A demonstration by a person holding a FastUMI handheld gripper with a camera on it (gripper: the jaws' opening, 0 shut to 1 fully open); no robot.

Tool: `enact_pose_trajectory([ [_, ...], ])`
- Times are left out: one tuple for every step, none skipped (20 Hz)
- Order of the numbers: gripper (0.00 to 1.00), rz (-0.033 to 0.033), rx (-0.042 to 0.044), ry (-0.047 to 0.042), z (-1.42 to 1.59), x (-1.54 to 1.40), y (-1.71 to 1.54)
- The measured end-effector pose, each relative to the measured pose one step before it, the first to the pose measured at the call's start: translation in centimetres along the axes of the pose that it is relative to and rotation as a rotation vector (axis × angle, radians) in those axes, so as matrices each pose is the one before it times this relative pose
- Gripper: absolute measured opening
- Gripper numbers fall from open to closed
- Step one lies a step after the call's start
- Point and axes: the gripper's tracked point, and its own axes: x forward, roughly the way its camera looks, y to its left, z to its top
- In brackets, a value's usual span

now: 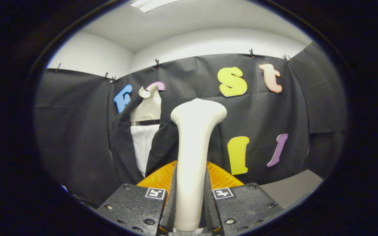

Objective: Iron the clothes twice with a garment steamer, once on the left side and once on the right side.

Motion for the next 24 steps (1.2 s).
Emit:
enact_pose_trajectory([
  [0.39,-0.00615,0.00840,0.00301,-0.589,0.547,0.193],
  [0.39,-0.00541,0.01260,0.00911,-0.800,0.177,0.146],
  [0.39,-0.00274,0.01731,0.00918,-0.625,0.260,0.046],
  [0.39,-0.00145,0.01351,0.00803,-0.617,0.549,0.110],
  [0.39,-0.00499,0.00161,0.00443,-0.464,0.411,-0.089],
  [0.39,-0.00571,-0.00377,0.00270,-0.399,0.066,-0.039],
  [0.39,-0.00357,-0.00377,-0.00013,-0.240,-0.052,0.064],
  [0.39,0.00006,-0.00291,-0.00057,-0.273,-0.160,0.024],
  [0.39,0.00022,-0.00308,0.00078,-0.195,-0.104,0.120],
  [0.39,-0.00019,-0.00396,0.00105,-0.157,-0.118,0.015],
  [0.39,-0.00001,-0.00506,0.00247,-0.148,-0.151,0.107],
  [0.39,0.00114,-0.00480,0.00248,-0.338,-0.391,0.146],
  [0.39,0.00175,-0.00470,0.00362,-0.351,-0.212,0.150],
  [0.39,0.00025,-0.00365,0.00537,-0.442,-0.291,0.150],
  [0.39,-0.00489,0.00236,0.00289,-0.480,-0.241,0.009],
  [0.39,-0.00479,-0.00169,0.00548,-0.495,-0.252,0.086],
  [0.39,-0.00174,-0.00608,0.01206,-0.649,-0.111,0.013],
  [0.39,-0.00077,0.00404,0.00783,-0.534,-0.220,-0.007],
  [0.39,-0.00211,0.00036,0.00819,-0.494,-0.251,-0.109],
  [0.39,-0.00381,-0.00305,0.01043,-0.607,-0.281,-0.064],
  [0.39,0.00065,0.00186,0.00658,-0.427,-0.261,0.029],
  [0.39,0.00458,-0.00019,0.00908,-0.526,-0.341,0.081],
  [0.39,0.00480,-0.00543,0.01105,-0.521,-0.169,0.121],
  [0.39,0.00543,-0.00608,0.00893,-0.612,-0.361,0.104],
])
